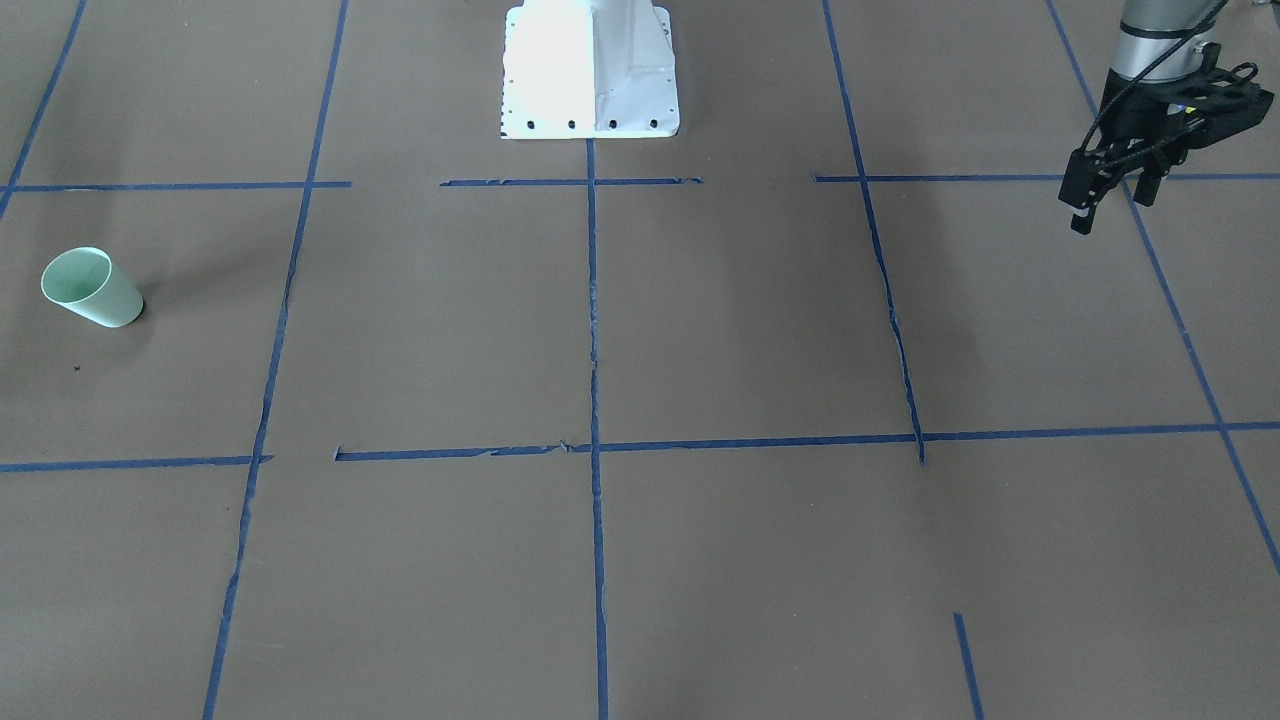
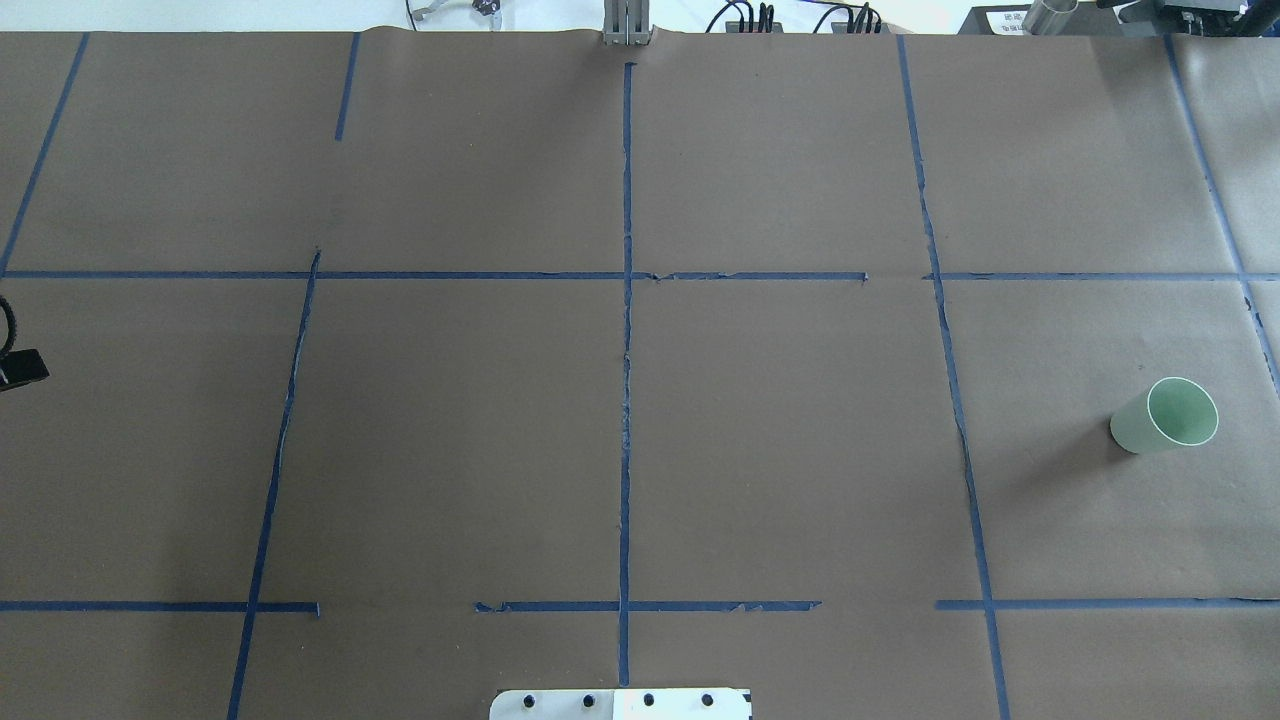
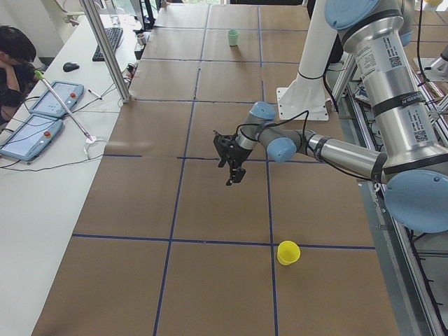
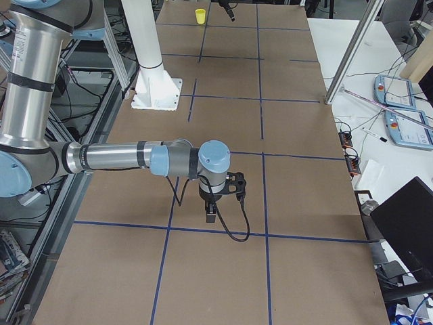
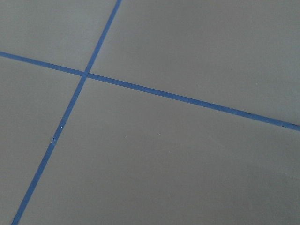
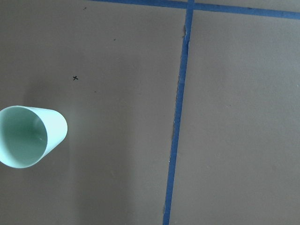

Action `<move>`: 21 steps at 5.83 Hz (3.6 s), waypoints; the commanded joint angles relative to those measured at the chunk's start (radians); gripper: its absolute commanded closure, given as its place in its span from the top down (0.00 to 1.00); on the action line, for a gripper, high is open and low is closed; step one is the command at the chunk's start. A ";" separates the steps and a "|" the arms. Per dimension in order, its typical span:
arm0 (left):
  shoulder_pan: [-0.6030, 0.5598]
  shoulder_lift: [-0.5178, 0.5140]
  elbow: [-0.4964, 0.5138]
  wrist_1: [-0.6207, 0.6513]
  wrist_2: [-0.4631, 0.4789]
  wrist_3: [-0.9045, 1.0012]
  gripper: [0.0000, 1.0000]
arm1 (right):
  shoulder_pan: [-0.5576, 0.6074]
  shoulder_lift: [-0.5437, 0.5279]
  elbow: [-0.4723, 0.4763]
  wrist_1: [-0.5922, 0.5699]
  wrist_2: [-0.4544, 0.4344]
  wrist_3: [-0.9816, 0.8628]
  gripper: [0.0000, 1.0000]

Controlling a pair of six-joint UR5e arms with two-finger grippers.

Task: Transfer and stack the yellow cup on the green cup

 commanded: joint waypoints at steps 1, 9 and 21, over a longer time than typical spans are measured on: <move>0.226 -0.003 -0.001 0.343 0.234 -0.523 1.00 | -0.002 0.000 -0.001 0.002 0.000 -0.001 1.00; 0.613 -0.066 0.170 0.999 -0.002 -1.551 1.00 | -0.003 0.008 0.001 0.003 -0.005 -0.003 1.00; 0.649 -0.065 0.488 0.815 0.011 -1.544 0.92 | -0.003 0.008 0.002 0.005 -0.003 -0.003 1.00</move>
